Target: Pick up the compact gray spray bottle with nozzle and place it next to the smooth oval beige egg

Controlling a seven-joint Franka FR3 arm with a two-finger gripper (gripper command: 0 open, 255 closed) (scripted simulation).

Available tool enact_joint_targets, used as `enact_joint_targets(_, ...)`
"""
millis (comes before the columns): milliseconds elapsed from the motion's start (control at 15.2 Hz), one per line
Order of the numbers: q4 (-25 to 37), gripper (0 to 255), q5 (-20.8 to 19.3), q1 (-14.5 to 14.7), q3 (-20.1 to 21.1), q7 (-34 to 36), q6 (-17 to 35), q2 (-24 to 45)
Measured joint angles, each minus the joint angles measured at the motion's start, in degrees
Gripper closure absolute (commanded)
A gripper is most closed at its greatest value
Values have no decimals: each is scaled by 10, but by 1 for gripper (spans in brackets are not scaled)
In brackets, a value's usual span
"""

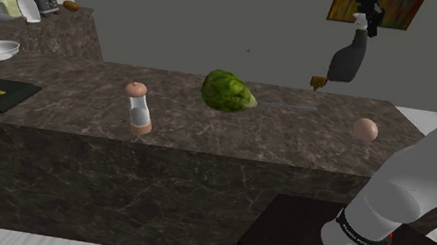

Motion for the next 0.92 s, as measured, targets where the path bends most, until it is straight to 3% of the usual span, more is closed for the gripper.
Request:
enact_joint_targets(462,57,255,-4,-39,-70,-106,44,40)
enact_joint_targets(924,169,255,46,-100,-150,-234,87,136)
